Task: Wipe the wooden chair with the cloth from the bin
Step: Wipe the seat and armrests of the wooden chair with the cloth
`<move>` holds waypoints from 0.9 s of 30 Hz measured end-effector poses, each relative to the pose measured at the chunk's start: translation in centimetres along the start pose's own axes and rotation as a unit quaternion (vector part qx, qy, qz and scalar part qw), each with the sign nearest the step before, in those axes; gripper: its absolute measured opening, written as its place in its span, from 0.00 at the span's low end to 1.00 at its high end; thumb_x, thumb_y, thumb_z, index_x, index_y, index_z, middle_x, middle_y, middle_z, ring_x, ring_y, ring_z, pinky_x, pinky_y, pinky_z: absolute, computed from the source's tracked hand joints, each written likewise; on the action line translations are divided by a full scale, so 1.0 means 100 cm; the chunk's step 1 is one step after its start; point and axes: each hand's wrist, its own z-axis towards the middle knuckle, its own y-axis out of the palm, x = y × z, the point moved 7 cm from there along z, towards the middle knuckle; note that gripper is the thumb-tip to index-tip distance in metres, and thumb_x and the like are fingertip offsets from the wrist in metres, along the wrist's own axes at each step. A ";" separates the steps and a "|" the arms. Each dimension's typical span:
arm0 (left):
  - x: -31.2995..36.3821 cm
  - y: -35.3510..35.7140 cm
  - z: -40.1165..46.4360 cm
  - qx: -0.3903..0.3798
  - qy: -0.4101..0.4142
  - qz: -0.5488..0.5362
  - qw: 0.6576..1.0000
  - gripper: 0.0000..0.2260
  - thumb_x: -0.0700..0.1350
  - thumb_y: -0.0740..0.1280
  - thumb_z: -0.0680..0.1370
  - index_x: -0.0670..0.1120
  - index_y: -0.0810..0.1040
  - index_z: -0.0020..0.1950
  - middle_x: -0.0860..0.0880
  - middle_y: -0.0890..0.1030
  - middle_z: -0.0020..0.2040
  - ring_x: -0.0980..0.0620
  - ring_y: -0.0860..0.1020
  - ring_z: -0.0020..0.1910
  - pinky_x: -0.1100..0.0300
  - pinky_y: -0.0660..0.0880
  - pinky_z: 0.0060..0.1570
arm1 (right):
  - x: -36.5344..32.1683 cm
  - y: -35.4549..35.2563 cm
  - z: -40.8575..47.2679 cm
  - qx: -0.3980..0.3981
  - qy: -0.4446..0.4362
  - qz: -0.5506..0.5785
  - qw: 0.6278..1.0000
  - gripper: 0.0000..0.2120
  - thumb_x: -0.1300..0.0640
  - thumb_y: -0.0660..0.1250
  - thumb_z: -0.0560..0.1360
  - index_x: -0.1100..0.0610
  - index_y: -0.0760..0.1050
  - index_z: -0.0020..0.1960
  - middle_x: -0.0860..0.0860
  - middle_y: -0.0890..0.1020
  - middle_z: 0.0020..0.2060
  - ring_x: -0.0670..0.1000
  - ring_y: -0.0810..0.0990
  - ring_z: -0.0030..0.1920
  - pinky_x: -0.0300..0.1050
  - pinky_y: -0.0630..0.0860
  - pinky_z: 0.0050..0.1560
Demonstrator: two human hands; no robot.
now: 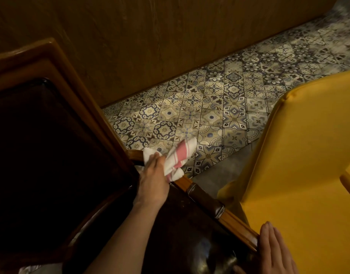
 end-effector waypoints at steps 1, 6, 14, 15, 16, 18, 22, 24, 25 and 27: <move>0.005 0.003 -0.003 -0.003 0.008 0.000 1.000 0.31 0.39 0.73 0.74 0.48 0.65 0.74 0.43 0.63 0.78 0.43 0.59 0.77 0.45 0.57 0.70 | -0.002 -0.003 -0.014 0.016 0.008 -0.008 1.000 0.53 0.25 0.43 0.72 0.74 0.72 0.63 0.69 0.76 0.62 0.72 0.74 0.62 0.38 0.48 0.72; 0.023 0.010 -0.025 -0.029 0.039 -0.008 0.999 0.32 0.38 0.72 0.74 0.50 0.64 0.75 0.47 0.61 0.79 0.48 0.56 0.78 0.46 0.60 0.74 | 0.008 0.008 -0.016 -0.072 0.000 -0.072 0.995 0.55 0.23 0.45 0.70 0.71 0.70 0.67 0.68 0.73 0.66 0.71 0.72 0.65 0.57 0.65 0.67; 0.054 0.017 -0.062 -0.049 0.090 -0.037 0.994 0.35 0.31 0.70 0.73 0.51 0.63 0.76 0.50 0.64 0.78 0.52 0.59 0.77 0.57 0.58 0.71 | 0.018 0.009 -0.019 -0.137 -0.004 -0.122 0.983 0.52 0.24 0.47 0.70 0.65 0.59 0.76 0.61 0.66 0.74 0.61 0.66 0.72 0.62 0.70 0.65; 0.059 0.017 -0.069 -0.052 0.097 -0.040 0.993 0.35 0.32 0.70 0.73 0.52 0.63 0.76 0.50 0.64 0.78 0.52 0.60 0.76 0.59 0.58 0.70 | 0.018 0.009 -0.020 -0.151 -0.005 -0.120 0.981 0.53 0.23 0.50 0.68 0.62 0.50 0.78 0.59 0.60 0.77 0.59 0.59 0.75 0.60 0.65 0.69; 0.065 0.017 -0.075 -0.056 0.107 -0.046 0.992 0.35 0.32 0.69 0.73 0.52 0.63 0.76 0.51 0.63 0.78 0.52 0.60 0.76 0.60 0.57 0.69 | 0.020 0.011 -0.020 -0.135 -0.021 -0.123 0.983 0.54 0.23 0.50 0.68 0.59 0.38 0.78 0.56 0.51 0.79 0.56 0.50 0.77 0.57 0.57 0.74; 0.076 0.019 -0.089 -0.074 0.127 -0.057 0.987 0.35 0.31 0.68 0.73 0.53 0.63 0.76 0.52 0.63 0.78 0.53 0.61 0.76 0.60 0.59 0.70 | 0.024 0.012 -0.022 -0.138 -0.026 -0.111 0.984 0.53 0.24 0.50 0.69 0.54 0.25 0.75 0.50 0.39 0.78 0.51 0.39 0.78 0.52 0.45 0.76; 0.098 0.015 -0.116 -0.123 0.173 -0.045 0.976 0.34 0.33 0.65 0.75 0.56 0.61 0.77 0.54 0.64 0.78 0.53 0.62 0.75 0.57 0.65 0.68 | 0.022 -0.015 -0.021 -0.118 -0.015 -0.071 0.990 0.44 0.30 0.53 0.75 0.52 0.38 0.79 0.50 0.50 0.80 0.51 0.52 0.78 0.48 0.54 0.75; 0.109 0.008 -0.128 -0.140 0.195 -0.031 0.970 0.32 0.34 0.63 0.76 0.57 0.61 0.76 0.54 0.64 0.77 0.53 0.63 0.74 0.56 0.66 0.67 | 0.021 -0.043 -0.022 -0.063 -0.008 -0.044 0.997 0.38 0.34 0.55 0.77 0.50 0.46 0.79 0.49 0.62 0.77 0.50 0.64 0.72 0.46 0.64 0.69; 0.113 0.003 -0.132 -0.145 0.203 -0.023 0.968 0.31 0.35 0.62 0.76 0.57 0.61 0.76 0.55 0.65 0.77 0.53 0.64 0.73 0.55 0.67 0.66 | 0.019 -0.058 -0.022 -0.035 -0.009 -0.034 0.999 0.35 0.35 0.56 0.77 0.48 0.50 0.78 0.48 0.66 0.74 0.49 0.68 0.68 0.45 0.67 0.65; 0.122 -0.010 -0.140 -0.153 0.222 -0.008 0.963 0.29 0.37 0.62 0.77 0.57 0.63 0.74 0.55 0.70 0.72 0.52 0.69 0.69 0.55 0.70 0.60 | 0.012 -0.087 -0.025 0.008 -0.024 -0.022 0.999 0.33 0.38 0.60 0.77 0.49 0.53 0.77 0.48 0.68 0.71 0.50 0.70 0.65 0.46 0.71 0.61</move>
